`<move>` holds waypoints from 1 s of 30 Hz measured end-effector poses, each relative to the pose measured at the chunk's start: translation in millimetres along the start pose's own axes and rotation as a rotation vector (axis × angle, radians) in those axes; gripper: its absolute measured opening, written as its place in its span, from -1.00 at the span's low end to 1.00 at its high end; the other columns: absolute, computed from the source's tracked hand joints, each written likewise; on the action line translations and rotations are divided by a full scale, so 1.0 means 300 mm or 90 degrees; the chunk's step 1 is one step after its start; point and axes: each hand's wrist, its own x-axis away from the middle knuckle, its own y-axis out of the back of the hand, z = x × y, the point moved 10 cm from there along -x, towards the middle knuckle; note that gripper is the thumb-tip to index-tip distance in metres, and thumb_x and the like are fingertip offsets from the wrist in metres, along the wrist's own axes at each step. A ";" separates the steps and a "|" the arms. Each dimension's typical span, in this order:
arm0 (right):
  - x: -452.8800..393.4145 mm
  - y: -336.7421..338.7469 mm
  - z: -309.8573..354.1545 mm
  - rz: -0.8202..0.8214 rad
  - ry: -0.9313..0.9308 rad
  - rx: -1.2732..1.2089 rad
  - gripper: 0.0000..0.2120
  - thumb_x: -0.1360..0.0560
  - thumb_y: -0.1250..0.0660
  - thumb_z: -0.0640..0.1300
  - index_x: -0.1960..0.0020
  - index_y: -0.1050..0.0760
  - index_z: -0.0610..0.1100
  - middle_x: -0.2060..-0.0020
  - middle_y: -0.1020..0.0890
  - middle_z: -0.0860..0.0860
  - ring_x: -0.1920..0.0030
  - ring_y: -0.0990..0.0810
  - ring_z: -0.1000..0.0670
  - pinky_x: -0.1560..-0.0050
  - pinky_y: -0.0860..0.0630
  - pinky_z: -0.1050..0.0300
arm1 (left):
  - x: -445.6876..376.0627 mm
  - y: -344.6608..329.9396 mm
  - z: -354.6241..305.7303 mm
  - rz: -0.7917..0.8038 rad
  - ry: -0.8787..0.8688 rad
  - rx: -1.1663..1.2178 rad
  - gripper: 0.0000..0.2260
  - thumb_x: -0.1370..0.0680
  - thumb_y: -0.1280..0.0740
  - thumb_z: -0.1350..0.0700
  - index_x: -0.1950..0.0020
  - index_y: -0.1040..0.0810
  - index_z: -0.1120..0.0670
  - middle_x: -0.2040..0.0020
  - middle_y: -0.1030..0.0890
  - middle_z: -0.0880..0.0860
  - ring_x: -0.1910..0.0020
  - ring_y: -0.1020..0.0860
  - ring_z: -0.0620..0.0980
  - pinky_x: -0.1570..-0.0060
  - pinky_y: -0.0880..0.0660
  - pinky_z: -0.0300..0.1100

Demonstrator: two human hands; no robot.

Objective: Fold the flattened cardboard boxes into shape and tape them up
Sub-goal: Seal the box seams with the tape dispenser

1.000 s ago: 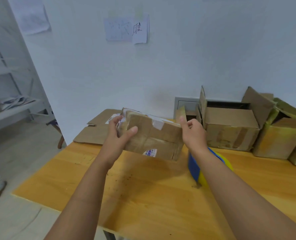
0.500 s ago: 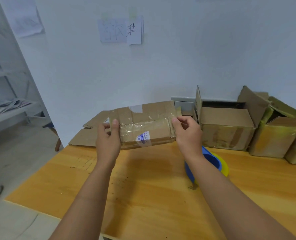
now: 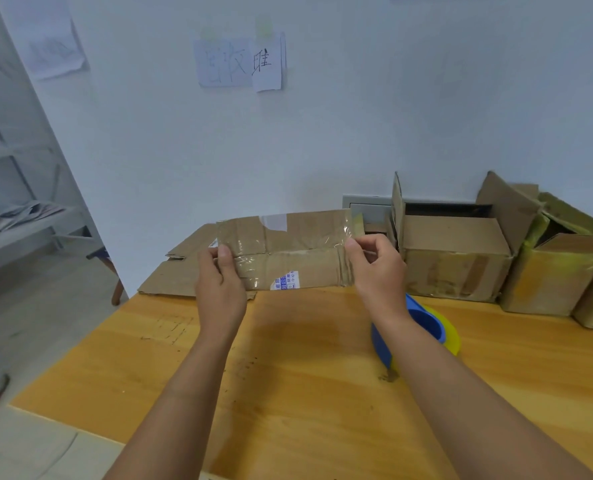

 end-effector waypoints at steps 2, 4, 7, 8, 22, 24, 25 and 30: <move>-0.012 0.000 0.013 0.013 0.034 0.029 -0.89 -0.60 -0.34 -0.05 0.05 -0.53 -0.07 0.22 -0.59 0.14 0.12 -0.56 0.24 0.23 -0.48 0.42 | 0.001 -0.002 -0.003 0.006 -0.013 0.002 -0.79 -0.70 -0.04 -0.13 0.06 -0.35 -0.13 0.22 -0.52 -0.05 0.32 -0.45 -0.33 0.31 -0.34 -0.12; -0.022 0.002 0.017 0.016 0.057 0.061 -0.84 -0.63 -0.31 -0.08 0.09 -0.51 -0.14 0.29 -0.57 0.07 0.21 -0.55 0.12 0.23 -0.49 0.23 | 0.003 -0.014 -0.010 0.028 -0.029 -0.003 -0.81 -0.69 -0.05 -0.16 0.00 -0.36 -0.13 0.18 -0.53 -0.07 0.28 -0.46 -0.32 0.30 -0.34 -0.16; -0.028 0.003 0.015 0.009 0.075 0.067 -0.81 -0.64 -0.27 -0.13 0.13 -0.46 -0.15 0.35 -0.51 0.03 0.35 -0.47 0.11 0.31 -0.46 0.12 | 0.001 -0.027 -0.027 0.059 -0.049 0.005 -0.71 -0.62 -0.13 -0.27 -0.17 -0.36 -0.11 0.02 -0.55 -0.15 0.04 -0.53 -0.30 0.19 -0.40 -0.33; -0.032 0.006 0.011 0.004 0.073 0.066 -0.81 -0.64 -0.27 -0.14 0.15 -0.44 -0.12 0.36 -0.50 0.04 0.36 -0.46 0.13 0.34 -0.43 0.16 | -0.001 -0.033 -0.029 0.074 -0.052 0.015 -0.67 -0.59 -0.18 -0.29 -0.23 -0.35 -0.12 -0.08 -0.55 -0.15 -0.09 -0.53 -0.23 0.07 -0.45 -0.32; 0.023 -0.132 -0.080 0.232 -0.110 0.078 -0.20 -0.39 -0.04 0.55 -0.50 -0.25 0.14 -0.31 -0.45 0.13 -0.40 -0.33 0.00 -0.36 -0.37 -0.16 | 0.186 -0.102 -0.176 0.078 -0.558 -0.176 -0.51 -0.52 -0.37 0.38 -0.38 -0.37 0.04 -0.48 -0.25 0.15 -0.51 -0.16 0.39 -0.40 -0.27 0.33; 0.058 -0.192 -0.070 0.304 -0.130 -0.012 -0.03 -0.29 -0.10 0.65 -0.55 -0.15 0.14 -0.29 -0.44 0.16 -0.33 -0.44 0.08 -0.26 -0.48 -0.01 | 0.215 -0.121 -0.161 0.086 -0.575 -0.165 -0.57 -0.56 -0.33 0.34 -0.36 -0.41 -0.01 -0.48 -0.18 0.16 -0.53 -0.11 0.36 -0.44 -0.29 0.17; 0.075 -0.216 -0.062 0.328 -0.132 -0.056 0.00 -0.27 -0.17 0.65 -0.56 -0.11 0.16 -0.28 -0.45 0.18 -0.25 -0.50 0.16 -0.14 -0.53 0.11 | 0.225 -0.132 -0.151 0.099 -0.572 -0.159 -0.59 -0.57 -0.31 0.31 -0.35 -0.42 -0.02 -0.49 -0.15 0.16 -0.55 -0.07 0.33 -0.44 -0.29 0.16; 0.109 -0.232 -0.092 0.325 -0.094 -0.095 -0.13 -0.34 -0.41 0.42 -0.51 -0.10 0.24 -0.21 -0.42 0.35 -0.28 -0.50 0.16 -0.14 -0.59 0.18 | 0.241 -0.189 -0.077 0.211 -0.472 -0.120 -0.54 -0.51 -0.43 0.14 -0.40 -0.48 -0.11 -0.60 -0.01 0.14 -0.61 0.04 0.17 -0.47 -0.25 0.14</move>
